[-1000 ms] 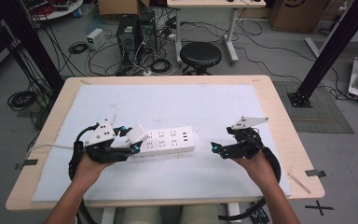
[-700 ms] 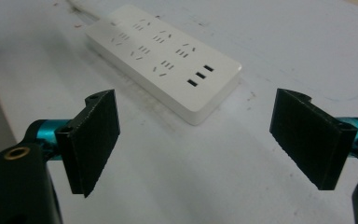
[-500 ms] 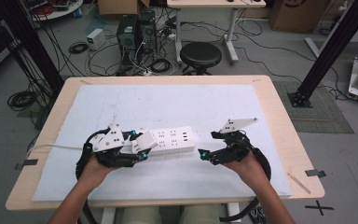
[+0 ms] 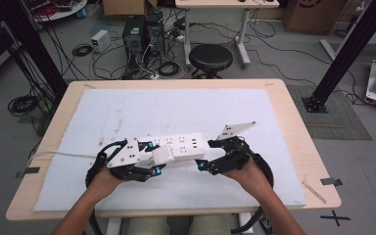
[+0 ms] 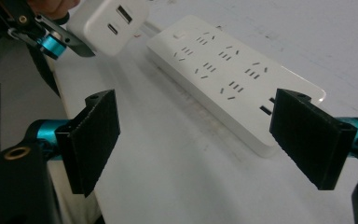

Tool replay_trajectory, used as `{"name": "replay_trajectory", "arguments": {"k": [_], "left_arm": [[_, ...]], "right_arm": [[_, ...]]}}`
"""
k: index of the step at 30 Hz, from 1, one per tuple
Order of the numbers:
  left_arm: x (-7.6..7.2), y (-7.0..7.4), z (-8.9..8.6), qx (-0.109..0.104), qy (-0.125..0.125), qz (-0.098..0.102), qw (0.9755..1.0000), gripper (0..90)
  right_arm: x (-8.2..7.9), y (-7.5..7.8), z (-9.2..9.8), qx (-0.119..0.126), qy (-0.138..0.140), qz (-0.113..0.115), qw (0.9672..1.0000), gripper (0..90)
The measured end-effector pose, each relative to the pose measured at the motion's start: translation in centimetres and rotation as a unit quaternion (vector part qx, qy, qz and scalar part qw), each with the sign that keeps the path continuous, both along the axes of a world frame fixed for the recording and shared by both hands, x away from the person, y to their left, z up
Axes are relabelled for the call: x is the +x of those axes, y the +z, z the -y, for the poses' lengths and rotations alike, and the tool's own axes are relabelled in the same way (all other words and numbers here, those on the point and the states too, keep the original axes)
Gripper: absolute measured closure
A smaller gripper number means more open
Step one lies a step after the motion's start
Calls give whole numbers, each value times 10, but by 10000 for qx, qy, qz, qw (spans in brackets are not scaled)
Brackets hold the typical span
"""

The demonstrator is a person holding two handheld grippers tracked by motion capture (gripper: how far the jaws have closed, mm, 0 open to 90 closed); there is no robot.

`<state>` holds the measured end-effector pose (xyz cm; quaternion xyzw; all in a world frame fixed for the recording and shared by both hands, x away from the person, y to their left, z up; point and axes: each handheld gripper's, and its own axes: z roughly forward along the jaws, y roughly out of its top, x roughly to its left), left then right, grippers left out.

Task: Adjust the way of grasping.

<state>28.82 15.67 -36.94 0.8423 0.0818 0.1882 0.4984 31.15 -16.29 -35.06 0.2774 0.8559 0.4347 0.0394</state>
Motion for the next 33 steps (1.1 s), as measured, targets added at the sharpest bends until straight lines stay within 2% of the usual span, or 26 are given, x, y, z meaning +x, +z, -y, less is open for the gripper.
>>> {"name": "replay_trajectory", "arguments": {"k": [4, 10, 15, 16, 18, 25, 26, 27, 33], "left_arm": [[1, -2, 4, 4, -51, -12, 10000, 425], [2, -3, 7, -24, -209, 86, 9997, 425], [4, -2, 13, 40, -345, 129, 9993, 425], [4, -2, 13, 40, -345, 129, 9993, 425], [4, -2, 18, 35, -410, 141, 9991, 425], [5, -2, 26, 46, -472, 153, 9988, 425], [6, -2, 28, 23, -504, 159, 9986, 425], [6, -2, 29, 21, -524, 163, 9985, 425], [5, -1, 34, -7, -604, 212, 9979, 425]], "right_arm": [[1, 0, -10, 17, 100, -138, 9999, 161], [5, 0, -17, 274, 192, -421, 9986, 161], [7, -1, -21, 536, 264, -773, 9952, 161], [7, -1, -21, 536, 264, -773, 9952, 161], [8, -1, -23, 654, 311, -947, 9929, 161], [10, -2, -24, 729, 331, -1125, 9904, 161], [11, -3, -24, 768, 340, -1151, 9898, 161], [12, -5, -23, 871, 356, -1293, 9871, 161], [14, -8, -24, 1048, 409, -1552, 9815, 161]]}}
